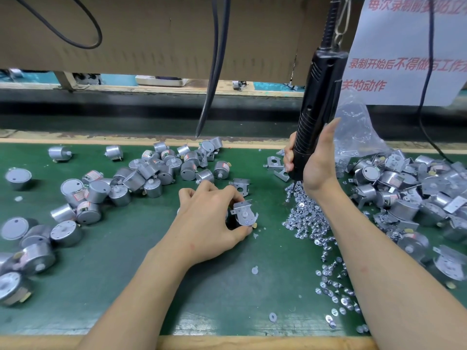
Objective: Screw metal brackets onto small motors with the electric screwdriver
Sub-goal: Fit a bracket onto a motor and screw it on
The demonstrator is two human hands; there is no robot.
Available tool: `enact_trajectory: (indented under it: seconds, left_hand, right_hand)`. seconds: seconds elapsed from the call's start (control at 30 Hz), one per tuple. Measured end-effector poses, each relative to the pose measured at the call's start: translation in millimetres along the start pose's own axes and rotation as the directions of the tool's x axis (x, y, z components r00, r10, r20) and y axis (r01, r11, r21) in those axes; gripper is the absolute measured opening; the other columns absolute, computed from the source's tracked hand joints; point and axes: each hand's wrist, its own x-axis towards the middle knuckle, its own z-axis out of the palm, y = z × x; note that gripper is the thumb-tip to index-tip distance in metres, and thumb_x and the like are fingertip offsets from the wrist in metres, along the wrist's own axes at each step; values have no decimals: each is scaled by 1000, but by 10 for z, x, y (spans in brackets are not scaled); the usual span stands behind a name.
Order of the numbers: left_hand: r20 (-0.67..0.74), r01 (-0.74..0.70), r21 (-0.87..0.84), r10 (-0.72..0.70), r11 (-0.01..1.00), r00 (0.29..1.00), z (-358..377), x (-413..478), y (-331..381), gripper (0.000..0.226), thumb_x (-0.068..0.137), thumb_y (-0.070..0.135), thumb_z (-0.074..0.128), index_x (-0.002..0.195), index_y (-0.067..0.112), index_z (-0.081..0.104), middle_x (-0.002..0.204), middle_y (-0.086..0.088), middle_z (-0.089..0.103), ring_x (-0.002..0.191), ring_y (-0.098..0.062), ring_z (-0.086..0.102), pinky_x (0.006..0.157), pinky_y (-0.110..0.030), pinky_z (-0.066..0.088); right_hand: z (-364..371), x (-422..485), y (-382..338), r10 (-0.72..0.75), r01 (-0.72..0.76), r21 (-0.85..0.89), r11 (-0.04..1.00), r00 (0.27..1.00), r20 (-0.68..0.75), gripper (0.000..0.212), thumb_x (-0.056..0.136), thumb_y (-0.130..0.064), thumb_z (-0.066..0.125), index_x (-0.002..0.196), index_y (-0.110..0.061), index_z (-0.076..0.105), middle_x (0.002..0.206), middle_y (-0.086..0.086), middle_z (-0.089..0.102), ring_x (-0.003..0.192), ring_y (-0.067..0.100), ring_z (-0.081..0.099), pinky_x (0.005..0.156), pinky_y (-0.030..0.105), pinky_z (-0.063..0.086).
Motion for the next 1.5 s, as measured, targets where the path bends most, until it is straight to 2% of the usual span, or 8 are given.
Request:
enact_trajectory:
  seconds: [0.53,0.77,1.0,1.23,1.5]
  left_hand:
    - [-11,-3,11,3,1000,1000,5,-5,3,39,74,65,61,100,39,51,87,25,50,99,-8,37,89,-35,23]
    - [8,4,14,-4,1000,1000,14,-2,-6,41,73,65,65,101,41,49,95,23,51,102,-6,36,89,-33,20]
    - [22,3,24,-3,1000,1000,11,2,-7,41,72,68,60,101,41,48,95,22,54,101,-6,36,86,-32,18]
    - [26,9,12,-9,1000,1000,1,-4,4,39,74,65,64,98,44,43,97,22,53,103,-7,37,89,-33,20]
    - [18,20,6,-20,1000,1000,4,-8,10,41,75,63,67,103,39,50,98,19,54,103,-8,38,92,-36,22]
  right_hand:
    - [37,-9,3,10,-10,14,1000,1000,18,85,59,-102,42,66,-19,57,57,5,51,45,21,44,49,28,42]
    - [39,-8,-14,21,-21,27,999,1000,20,85,57,-103,43,65,-20,59,58,4,51,45,20,44,48,27,42]
    - [42,-19,-19,23,-23,8,1000,999,24,84,59,-103,41,65,-21,59,58,4,52,45,20,46,48,28,43]
    - [70,-20,-110,2,-4,34,999,999,35,90,54,-103,44,70,-15,55,59,3,51,46,19,46,48,27,42]
    - [151,-44,-245,-28,26,34,999,997,78,88,57,-102,41,70,-16,55,56,4,50,44,21,45,49,26,41]
